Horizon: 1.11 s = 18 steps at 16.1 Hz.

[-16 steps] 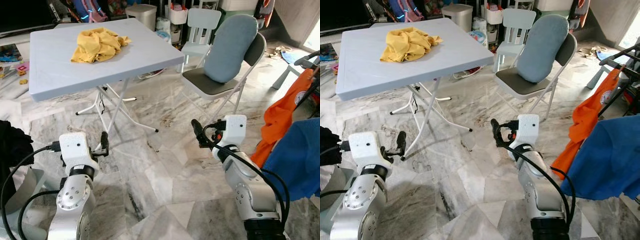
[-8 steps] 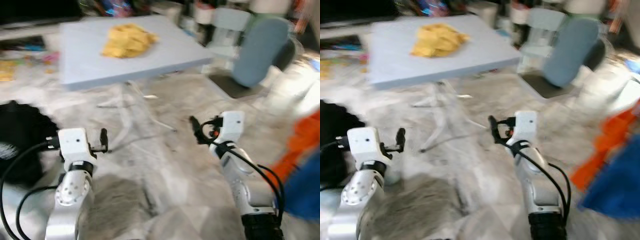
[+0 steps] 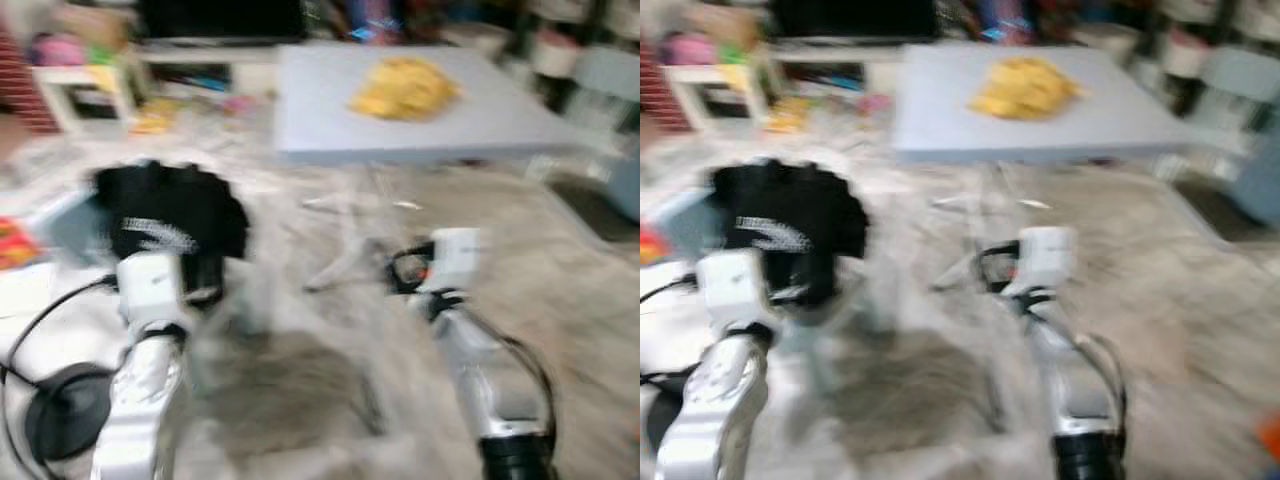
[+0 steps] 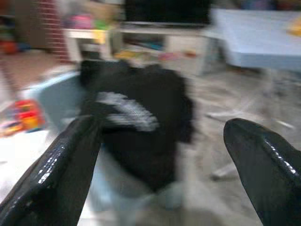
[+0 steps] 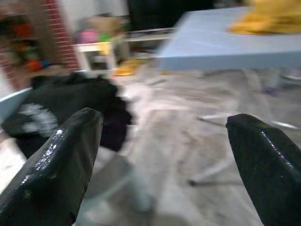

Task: Hang hanger

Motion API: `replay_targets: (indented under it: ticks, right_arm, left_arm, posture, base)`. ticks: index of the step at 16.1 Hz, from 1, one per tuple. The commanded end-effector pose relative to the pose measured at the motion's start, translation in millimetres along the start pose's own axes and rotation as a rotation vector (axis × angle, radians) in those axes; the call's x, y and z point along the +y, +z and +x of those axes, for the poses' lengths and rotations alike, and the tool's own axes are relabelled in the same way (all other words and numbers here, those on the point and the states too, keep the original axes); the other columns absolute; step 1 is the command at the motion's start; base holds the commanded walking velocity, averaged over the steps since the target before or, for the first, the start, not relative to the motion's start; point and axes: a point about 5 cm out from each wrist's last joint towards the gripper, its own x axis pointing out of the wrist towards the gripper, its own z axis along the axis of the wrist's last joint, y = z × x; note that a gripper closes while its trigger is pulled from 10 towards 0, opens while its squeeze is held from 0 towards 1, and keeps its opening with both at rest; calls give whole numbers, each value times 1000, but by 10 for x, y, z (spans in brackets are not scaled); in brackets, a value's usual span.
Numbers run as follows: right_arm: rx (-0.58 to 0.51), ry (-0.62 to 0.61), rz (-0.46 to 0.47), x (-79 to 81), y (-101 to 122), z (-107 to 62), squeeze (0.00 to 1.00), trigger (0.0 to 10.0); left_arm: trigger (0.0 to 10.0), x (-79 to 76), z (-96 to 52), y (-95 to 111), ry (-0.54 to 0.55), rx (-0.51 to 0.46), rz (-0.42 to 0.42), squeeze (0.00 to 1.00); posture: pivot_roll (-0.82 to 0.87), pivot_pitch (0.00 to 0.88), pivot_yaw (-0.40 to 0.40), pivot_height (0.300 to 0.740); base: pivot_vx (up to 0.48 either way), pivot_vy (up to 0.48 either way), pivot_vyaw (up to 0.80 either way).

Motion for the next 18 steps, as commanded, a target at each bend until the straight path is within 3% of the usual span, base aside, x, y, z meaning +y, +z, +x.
replay_targets:
  ticks: [1, 9, 18]
  right_arm:
    - [-16, -34, -14, -124, 53, -31, 0, 10000]
    - [-18, -25, -16, -103, 47, -36, 0, 10000]
    - [-45, -27, -54, -99, 93, -26, 0, 10000]
  left_arm:
    - [10000, -87, -8, 18, -20, -1, -9, 0]
    - [10000, -60, -22, 72, -71, -43, -76, 0]
    - [10000, -176, -38, 73, -126, -51, -128, 0]
  posture:
    - [-16, 23, -13, 740]
    - [-22, 37, -16, 740]
    - [-30, 45, -24, 740]
  base:
    - [0, 480, 800]
    - [67, 60, 100]
    - [457, 0, 145]
